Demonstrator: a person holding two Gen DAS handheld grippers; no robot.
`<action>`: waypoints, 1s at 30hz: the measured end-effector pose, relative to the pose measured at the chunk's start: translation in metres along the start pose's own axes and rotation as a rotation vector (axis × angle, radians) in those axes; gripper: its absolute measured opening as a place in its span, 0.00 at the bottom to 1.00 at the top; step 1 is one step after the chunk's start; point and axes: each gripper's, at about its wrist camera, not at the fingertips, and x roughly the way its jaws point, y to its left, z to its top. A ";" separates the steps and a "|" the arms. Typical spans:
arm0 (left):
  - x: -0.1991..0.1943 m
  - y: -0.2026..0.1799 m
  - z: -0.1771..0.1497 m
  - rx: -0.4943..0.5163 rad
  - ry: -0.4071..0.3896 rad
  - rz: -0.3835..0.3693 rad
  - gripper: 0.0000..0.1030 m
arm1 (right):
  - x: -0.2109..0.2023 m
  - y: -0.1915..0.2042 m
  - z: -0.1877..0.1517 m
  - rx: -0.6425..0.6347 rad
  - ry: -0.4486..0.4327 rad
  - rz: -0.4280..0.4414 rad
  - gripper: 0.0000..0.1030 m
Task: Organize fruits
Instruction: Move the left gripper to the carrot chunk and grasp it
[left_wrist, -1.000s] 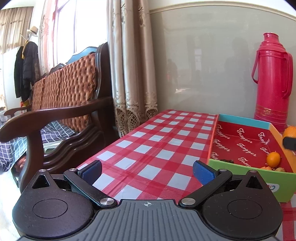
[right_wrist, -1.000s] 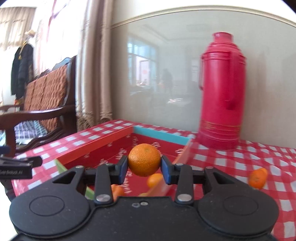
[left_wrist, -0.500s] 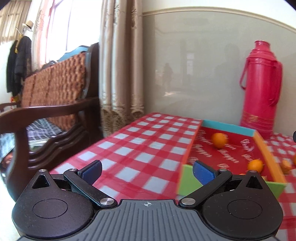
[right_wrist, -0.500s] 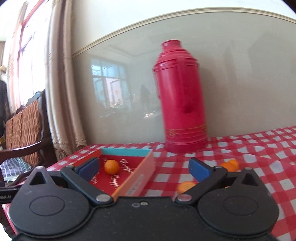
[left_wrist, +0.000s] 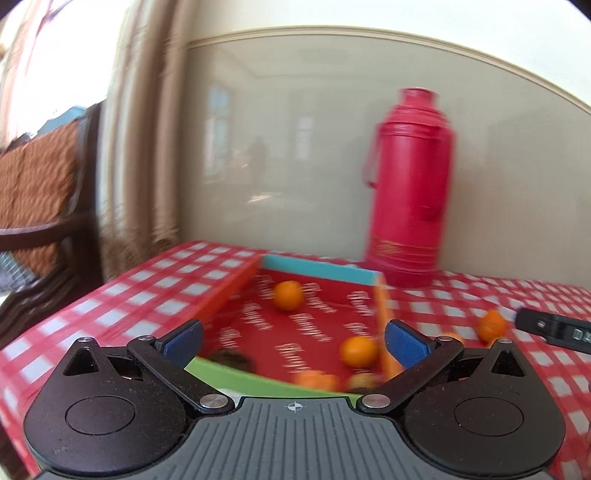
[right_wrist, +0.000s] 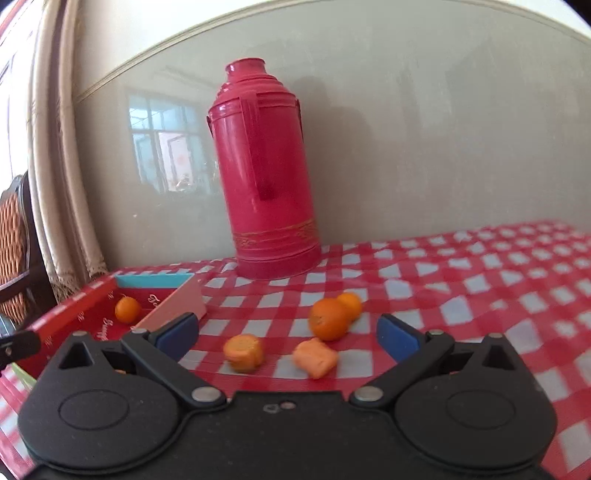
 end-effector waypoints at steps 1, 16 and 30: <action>-0.001 -0.009 0.000 0.014 -0.007 -0.020 1.00 | -0.003 -0.003 0.001 -0.010 -0.007 -0.014 0.94; 0.036 -0.146 -0.008 0.213 0.082 -0.231 1.00 | -0.021 -0.093 0.009 0.051 -0.001 -0.208 0.94; 0.090 -0.194 -0.013 0.360 0.237 -0.412 0.63 | -0.020 -0.129 0.013 0.072 -0.004 -0.286 0.94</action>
